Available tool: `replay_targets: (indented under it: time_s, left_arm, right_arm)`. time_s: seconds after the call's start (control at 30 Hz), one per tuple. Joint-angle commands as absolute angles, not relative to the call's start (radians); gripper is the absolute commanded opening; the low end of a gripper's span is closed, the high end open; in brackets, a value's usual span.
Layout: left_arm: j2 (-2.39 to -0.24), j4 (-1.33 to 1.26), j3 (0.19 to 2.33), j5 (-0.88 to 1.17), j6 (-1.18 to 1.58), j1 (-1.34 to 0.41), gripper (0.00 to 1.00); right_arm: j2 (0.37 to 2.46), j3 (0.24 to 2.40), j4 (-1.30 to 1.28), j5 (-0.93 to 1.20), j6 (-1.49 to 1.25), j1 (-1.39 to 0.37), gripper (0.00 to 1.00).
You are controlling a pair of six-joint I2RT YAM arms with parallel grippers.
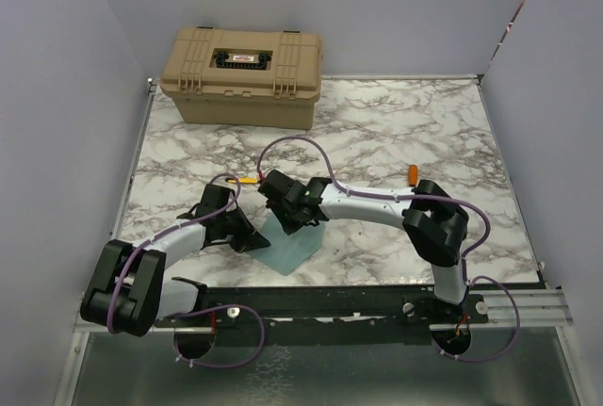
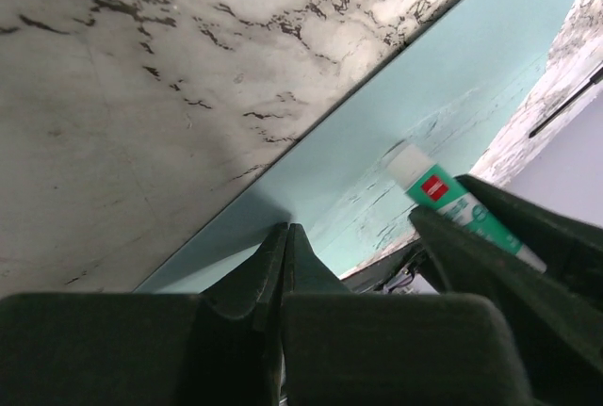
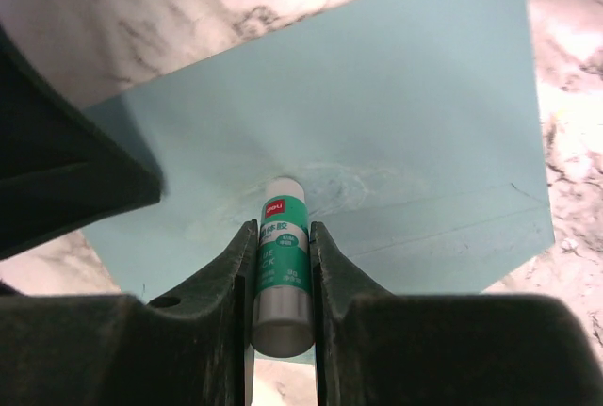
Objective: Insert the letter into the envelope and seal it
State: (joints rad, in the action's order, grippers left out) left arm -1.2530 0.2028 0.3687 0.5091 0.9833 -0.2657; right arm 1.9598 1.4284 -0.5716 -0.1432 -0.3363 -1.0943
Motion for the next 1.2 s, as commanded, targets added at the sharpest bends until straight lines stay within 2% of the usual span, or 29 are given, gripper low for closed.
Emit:
replay_targets:
  time_s: [0.0,0.13,0.33,0.67,0.9,1.17]
  left_arm:
    - [-1.280,0.223,0.357,0.403,0.965,-0.261,0.00]
    - [-1.290,0.223,0.364,0.403,0.960,-0.261,0.00]
    - [-1.307,0.207,0.368,0.405,0.966,-0.262,0.00]
    - [-1.345,0.161,0.349,0.416,0.996,-0.261,0.00]
    - [-1.339,0.161,0.343,0.415,0.999,-0.260,0.00]
    - [-1.321,0.161,0.330,0.420,0.998,-0.259,0.00]
  right_arm:
    - [1.988,1.410,-0.568,-0.262,-0.385,-1.048,0.00]
    - [1.993,1.426,-0.617,-0.282,-0.403,-1.022,0.00]
    - [1.966,1.394,-0.512,-0.106,-0.281,-1.061,0.01]
    - [1.977,1.371,-0.480,0.031,-0.258,-1.142,0.00]
    - [1.921,1.285,-0.499,-0.069,-0.255,-1.126,0.00]
    - [1.941,1.291,-0.488,-0.126,-0.245,-1.036,0.00]
